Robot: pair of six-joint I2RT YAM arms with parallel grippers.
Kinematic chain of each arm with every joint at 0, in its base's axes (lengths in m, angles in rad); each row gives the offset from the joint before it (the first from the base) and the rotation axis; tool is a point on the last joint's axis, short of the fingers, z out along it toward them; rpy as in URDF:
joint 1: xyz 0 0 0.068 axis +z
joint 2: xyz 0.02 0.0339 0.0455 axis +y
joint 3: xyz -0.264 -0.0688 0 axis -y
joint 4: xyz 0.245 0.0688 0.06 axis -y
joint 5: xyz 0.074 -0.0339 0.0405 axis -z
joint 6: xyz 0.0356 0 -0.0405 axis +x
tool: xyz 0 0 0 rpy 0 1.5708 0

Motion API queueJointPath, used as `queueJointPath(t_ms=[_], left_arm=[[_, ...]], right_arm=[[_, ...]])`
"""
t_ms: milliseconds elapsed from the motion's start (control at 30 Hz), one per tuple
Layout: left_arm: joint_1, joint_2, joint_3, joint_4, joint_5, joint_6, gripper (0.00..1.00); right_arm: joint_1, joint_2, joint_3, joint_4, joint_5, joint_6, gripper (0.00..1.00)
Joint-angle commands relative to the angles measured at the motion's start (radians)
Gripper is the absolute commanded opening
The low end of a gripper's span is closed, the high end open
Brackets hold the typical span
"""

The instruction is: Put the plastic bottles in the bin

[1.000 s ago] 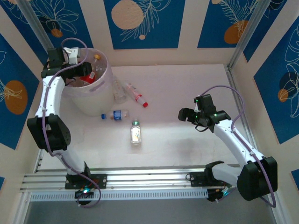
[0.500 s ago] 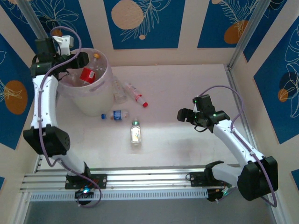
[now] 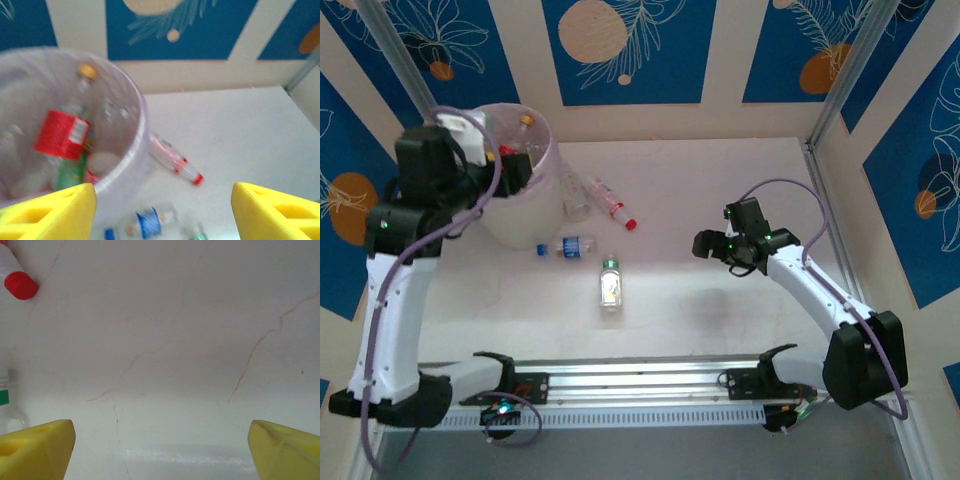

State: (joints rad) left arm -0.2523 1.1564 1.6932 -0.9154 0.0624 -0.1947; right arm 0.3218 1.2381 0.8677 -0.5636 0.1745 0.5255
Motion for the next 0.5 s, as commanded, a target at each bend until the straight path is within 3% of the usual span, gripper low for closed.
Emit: queueJointPath(t_ms=[0, 233, 467], left_arm=[[-0.124, -0.021, -0.122, -0.066, -0.105, -0.138, 0.71], [-0.394, 0.026, -0.355, 0.028, -0.118, -0.329, 0.74], [-0.478, 0.175, -0.558, 0.257, -0.046, -0.468, 0.74]], right_arm=[[0.005, 0.014, 0.038, 0.011, -0.024, -0.002, 0.90], [0.005, 0.011, 0.047, -0.002, -0.013, -0.003, 0.90], [0.003, -0.022, 0.023, -0.017, 0.000, 0.001, 0.90]])
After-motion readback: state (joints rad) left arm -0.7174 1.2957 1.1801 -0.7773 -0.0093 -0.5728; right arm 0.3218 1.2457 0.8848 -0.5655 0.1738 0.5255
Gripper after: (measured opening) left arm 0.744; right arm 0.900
